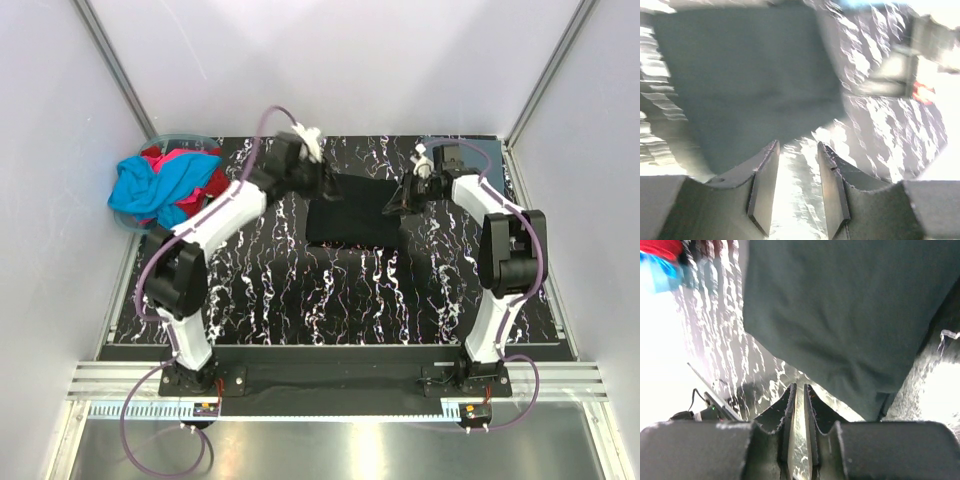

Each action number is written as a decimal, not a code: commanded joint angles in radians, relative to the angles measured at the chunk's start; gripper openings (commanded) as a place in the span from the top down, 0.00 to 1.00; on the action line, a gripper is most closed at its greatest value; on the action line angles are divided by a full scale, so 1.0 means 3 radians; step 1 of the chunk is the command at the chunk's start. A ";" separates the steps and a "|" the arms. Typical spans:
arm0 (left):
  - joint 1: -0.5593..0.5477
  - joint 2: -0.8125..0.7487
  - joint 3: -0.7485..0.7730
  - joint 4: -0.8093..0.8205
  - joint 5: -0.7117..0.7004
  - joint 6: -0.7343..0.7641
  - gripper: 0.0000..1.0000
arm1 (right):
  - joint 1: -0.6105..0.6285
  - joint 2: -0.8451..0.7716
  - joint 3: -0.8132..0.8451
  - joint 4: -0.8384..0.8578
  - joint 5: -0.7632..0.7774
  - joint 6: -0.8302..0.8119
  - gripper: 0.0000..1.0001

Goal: Fold and stack the t-shirts
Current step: Fold the tshirt

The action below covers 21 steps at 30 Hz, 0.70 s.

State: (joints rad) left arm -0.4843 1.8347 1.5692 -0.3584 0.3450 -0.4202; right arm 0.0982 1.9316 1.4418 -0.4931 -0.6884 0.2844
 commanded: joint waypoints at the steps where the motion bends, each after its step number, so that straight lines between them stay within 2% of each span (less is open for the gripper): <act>1: -0.0231 0.0142 -0.0480 0.0488 0.0163 -0.0194 0.58 | 0.0020 0.0187 -0.0153 0.0079 -0.0017 -0.0033 0.82; 4: -0.0303 0.0607 -0.0358 0.0607 0.0347 -0.0210 0.58 | -0.0051 0.0418 -0.0214 0.0074 0.0070 -0.0063 0.83; 5: -0.0303 0.0887 -0.0231 0.0531 0.0383 -0.0185 0.58 | -0.0061 0.0474 -0.0219 0.0074 0.0111 -0.0068 0.83; 7: -0.0293 0.1088 -0.0113 0.0236 0.0273 -0.0113 0.58 | -0.0062 0.0551 -0.0194 0.0069 0.0106 -0.0074 0.84; 10: -0.0293 0.1094 -0.0056 -0.0011 -0.0059 0.0020 0.60 | -0.0067 0.0378 -0.0199 0.0064 0.0075 -0.0038 0.84; 14: -0.0283 0.0813 0.0030 -0.0191 -0.0276 0.0122 0.60 | -0.0067 -0.0041 -0.0209 0.0033 0.0152 0.0049 0.82; 16: -0.0278 0.0665 0.0087 -0.0267 -0.0317 0.0148 0.59 | -0.0062 -0.0144 -0.0245 0.0002 0.0284 0.0151 0.76; 17: -0.0283 0.0634 0.0163 -0.0293 -0.0327 0.0158 0.59 | -0.0062 -0.0245 -0.0265 -0.0008 0.0477 0.0248 0.62; 18: -0.0273 0.0614 0.0199 -0.0319 -0.0322 0.0168 0.59 | -0.0062 -0.0287 -0.0291 -0.0023 0.0596 0.0309 0.56; 21: -0.0267 0.0567 0.0322 -0.0416 -0.0271 0.0174 0.58 | -0.0062 -0.0415 -0.0332 -0.0023 0.0903 0.0555 0.48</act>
State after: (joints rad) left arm -0.5682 2.0933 1.5921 -0.4561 0.2909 -0.3958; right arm 0.0822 1.8698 1.3567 -0.4953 -0.5426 0.3676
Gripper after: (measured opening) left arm 0.417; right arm 0.503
